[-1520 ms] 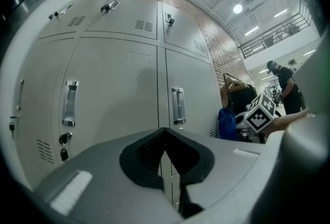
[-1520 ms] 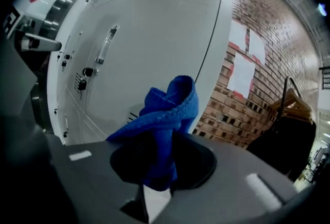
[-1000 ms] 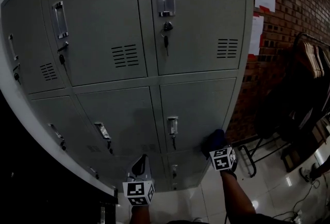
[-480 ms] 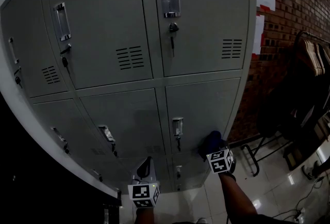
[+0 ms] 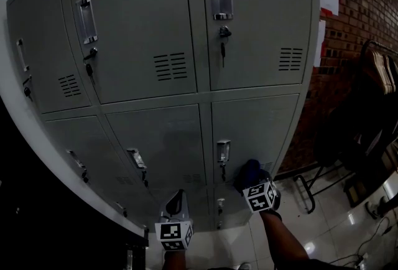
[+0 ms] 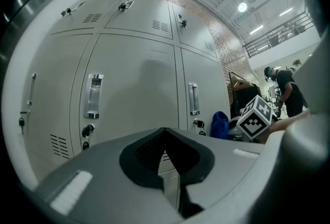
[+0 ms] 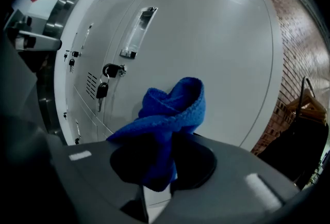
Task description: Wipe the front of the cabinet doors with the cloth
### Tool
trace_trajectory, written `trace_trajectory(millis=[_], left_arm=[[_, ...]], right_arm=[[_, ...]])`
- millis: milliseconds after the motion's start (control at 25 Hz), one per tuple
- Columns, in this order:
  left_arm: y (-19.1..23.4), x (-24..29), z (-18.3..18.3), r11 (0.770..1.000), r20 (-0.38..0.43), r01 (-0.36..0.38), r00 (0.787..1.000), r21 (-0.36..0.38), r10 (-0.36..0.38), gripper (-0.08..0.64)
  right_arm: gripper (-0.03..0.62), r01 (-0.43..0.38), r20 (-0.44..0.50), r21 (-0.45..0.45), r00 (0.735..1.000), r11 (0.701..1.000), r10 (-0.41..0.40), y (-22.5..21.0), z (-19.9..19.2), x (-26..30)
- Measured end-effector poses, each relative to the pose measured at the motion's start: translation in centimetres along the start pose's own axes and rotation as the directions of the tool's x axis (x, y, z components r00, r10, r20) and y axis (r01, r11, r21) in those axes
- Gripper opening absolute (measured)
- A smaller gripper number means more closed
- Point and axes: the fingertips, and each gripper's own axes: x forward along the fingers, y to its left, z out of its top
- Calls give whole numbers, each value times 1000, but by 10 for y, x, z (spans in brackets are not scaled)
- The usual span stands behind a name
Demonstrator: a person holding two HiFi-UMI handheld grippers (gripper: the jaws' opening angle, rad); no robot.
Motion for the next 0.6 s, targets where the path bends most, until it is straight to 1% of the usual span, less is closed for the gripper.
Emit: trace_trajectory(millis=[320,360,440,520,600], left_arm=[[5,-5,2,1000,-1,0,1000,-2,0,17],[7,-6,2,1000,0,-2,1000,-2,2,17],[11,-7,3,1000,2,-10,1000,-2,10,17],[15,-9,1,1000,4,-20,1000,-1,20,17],[19,-11,-1,1000,2,-26,1000,-2,26,17]], right_arm=[[80,-77,51,-13,996,997,77,48,32,2],[80,-88,57,-27,994,996,90,56,36,2],[80,-104,62,-84,992,991,109,74,45,5],[78,-94,54,-141,993,986,103,87,50,9],[78,-76,49,-152,995,985,84,91,50,9]])
